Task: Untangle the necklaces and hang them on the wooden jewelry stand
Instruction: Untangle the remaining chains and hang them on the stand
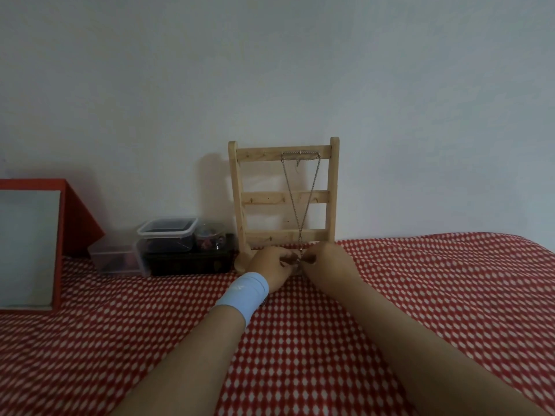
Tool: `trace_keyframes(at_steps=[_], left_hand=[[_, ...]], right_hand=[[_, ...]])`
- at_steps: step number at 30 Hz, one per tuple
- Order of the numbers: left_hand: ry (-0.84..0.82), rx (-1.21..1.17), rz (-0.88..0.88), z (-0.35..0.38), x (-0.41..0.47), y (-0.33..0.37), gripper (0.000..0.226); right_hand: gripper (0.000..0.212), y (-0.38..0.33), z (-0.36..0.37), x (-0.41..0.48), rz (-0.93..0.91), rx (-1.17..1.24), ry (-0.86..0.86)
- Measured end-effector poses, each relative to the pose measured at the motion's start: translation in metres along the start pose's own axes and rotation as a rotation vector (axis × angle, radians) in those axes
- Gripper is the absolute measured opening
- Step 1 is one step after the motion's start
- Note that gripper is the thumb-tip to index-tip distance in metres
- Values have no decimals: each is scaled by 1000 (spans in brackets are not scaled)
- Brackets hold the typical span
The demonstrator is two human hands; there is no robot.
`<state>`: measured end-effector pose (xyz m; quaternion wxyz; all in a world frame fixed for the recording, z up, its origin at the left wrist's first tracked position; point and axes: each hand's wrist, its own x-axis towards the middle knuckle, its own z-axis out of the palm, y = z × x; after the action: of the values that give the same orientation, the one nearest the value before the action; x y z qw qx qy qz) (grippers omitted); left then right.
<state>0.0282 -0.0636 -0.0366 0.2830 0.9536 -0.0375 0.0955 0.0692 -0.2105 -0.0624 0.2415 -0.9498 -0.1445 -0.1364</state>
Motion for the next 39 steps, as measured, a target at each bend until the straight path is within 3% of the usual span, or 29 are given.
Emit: trace_keyframes(at_steps=[8,14,16,19,22,27,32,36,39], left_hand=[[-78,119,24,-5,2,1,36],[-78,-36,4,-22,-7,-21,33],[-128,0,-7,-35,-13,-31,28],[-262,106,-60,-49,-26,-52,20],[-361,160,-59,-51,-39,-71,11],[-243,175,-32,-55,-41,-88,12],[-204,24,-97,-55,-36,-97,12],[-148,-425,-226,-53,-29,-99,21],[-95,-610,-289,-53,-27,-106,22]], right_hand=[[22,1,-1,-5,-61,-22,-40],[23,-20,-15,-4,-85,42,-15],[20,-38,-14,-7,-143,85,-75],[16,-62,-5,-10,-206,84,-295],[23,-74,10,-12,-246,14,-488],[25,-80,14,-6,-262,-40,-574],[13,-70,7,6,-231,-8,-670],[9,-63,2,9,-211,79,-714],[15,-58,-3,7,-180,158,-720]])
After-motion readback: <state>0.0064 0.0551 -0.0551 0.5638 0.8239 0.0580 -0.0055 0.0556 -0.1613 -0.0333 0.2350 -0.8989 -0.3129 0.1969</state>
